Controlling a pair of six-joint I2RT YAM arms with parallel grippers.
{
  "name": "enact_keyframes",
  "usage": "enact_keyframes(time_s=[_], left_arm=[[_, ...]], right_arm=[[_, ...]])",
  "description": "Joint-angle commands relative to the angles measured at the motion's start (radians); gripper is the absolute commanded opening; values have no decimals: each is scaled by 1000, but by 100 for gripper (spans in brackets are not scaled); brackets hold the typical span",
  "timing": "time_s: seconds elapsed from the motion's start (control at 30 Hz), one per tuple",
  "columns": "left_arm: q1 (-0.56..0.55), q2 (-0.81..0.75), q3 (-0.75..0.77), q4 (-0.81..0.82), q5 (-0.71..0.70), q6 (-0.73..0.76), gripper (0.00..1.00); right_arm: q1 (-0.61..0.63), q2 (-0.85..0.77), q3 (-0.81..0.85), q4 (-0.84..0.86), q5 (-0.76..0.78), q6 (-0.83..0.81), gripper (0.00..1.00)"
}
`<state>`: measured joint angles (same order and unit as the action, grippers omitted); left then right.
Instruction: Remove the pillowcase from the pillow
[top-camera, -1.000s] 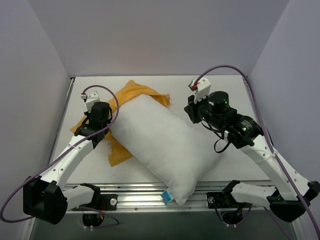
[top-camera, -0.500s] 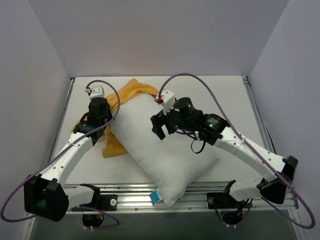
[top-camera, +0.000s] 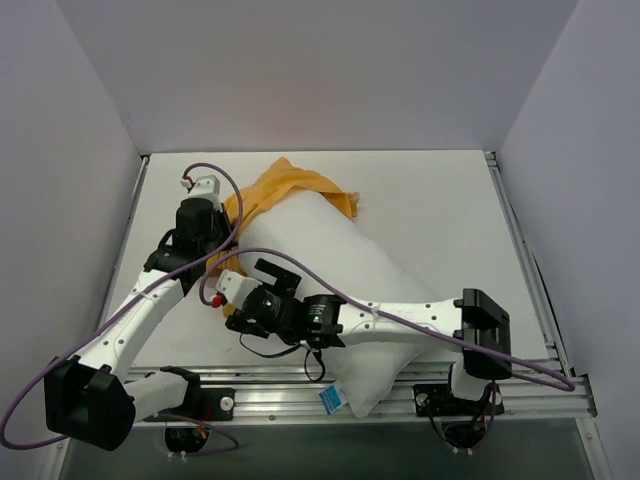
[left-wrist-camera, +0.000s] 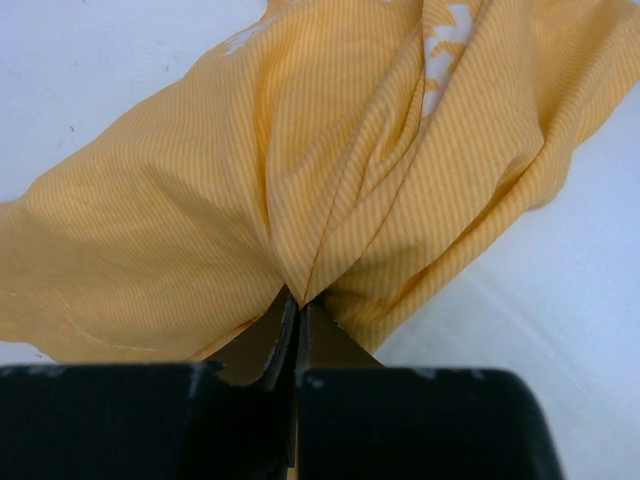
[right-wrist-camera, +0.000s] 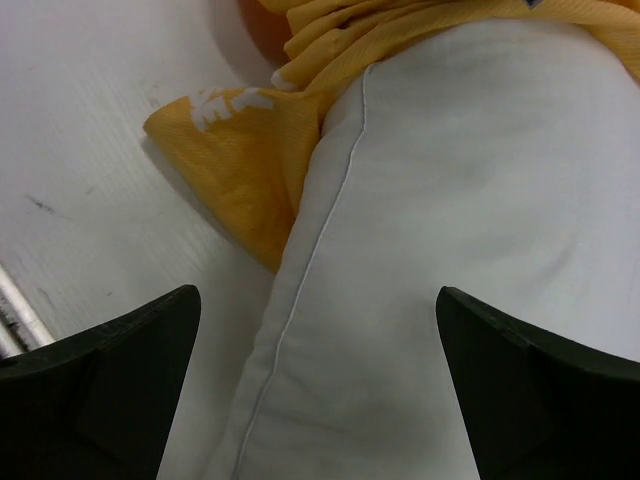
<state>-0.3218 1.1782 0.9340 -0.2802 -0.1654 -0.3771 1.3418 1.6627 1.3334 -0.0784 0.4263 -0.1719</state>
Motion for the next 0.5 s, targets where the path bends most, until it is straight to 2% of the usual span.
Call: enact_keyframes(time_s=[0.0, 0.17, 0.37, 0.43, 0.47], left_arm=[[6, -49, -11, 10, 90, -2, 2], [21, -57, -9, -52, 87, 3, 2], [55, -43, -11, -99, 79, -6, 2], [64, -32, -9, -111, 79, -6, 2], [67, -28, -6, -114, 79, -6, 2]], right_arm=[[5, 74, -8, 103, 247, -72, 100], [-15, 213, -43, 176, 414, -77, 100], [-105, 318, -39, 157, 563, -25, 99], [-127, 318, -39, 146, 583, 12, 77], [-145, 313, -40, 146, 589, 21, 55]])
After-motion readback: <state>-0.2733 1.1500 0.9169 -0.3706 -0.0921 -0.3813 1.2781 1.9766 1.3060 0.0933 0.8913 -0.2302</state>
